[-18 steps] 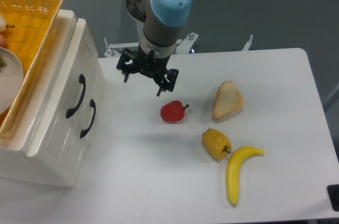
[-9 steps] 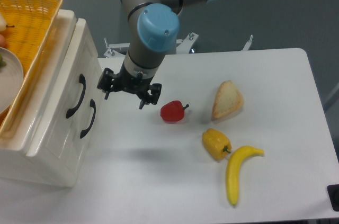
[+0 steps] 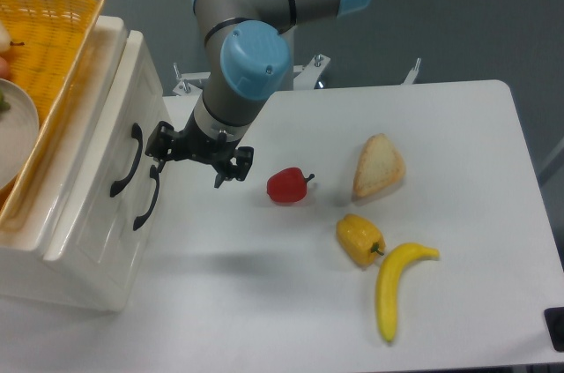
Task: Slide the top white drawer open
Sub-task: 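Move the gripper toward the upper drawer's black handle, then hook the gripper onto the upper drawer's black handle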
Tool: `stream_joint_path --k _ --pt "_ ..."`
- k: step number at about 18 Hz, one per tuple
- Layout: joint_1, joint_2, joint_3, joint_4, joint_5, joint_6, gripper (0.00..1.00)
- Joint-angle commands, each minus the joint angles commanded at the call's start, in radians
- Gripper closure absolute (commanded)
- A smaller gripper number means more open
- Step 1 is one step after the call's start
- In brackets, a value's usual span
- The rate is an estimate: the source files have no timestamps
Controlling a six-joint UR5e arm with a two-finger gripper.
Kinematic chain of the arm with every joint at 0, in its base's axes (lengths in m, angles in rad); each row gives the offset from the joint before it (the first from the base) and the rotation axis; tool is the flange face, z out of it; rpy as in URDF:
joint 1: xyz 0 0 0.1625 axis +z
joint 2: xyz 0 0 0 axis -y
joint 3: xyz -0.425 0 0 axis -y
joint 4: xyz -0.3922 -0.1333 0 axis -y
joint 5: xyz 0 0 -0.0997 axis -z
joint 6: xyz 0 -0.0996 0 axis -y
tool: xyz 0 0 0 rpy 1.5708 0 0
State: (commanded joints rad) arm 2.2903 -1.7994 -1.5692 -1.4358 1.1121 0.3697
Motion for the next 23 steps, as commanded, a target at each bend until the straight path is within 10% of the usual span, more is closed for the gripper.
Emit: stream_joint_path --k 23 --pt "-0.068 0.000 -0.003 -0.032 0.035 0.005 0.00"
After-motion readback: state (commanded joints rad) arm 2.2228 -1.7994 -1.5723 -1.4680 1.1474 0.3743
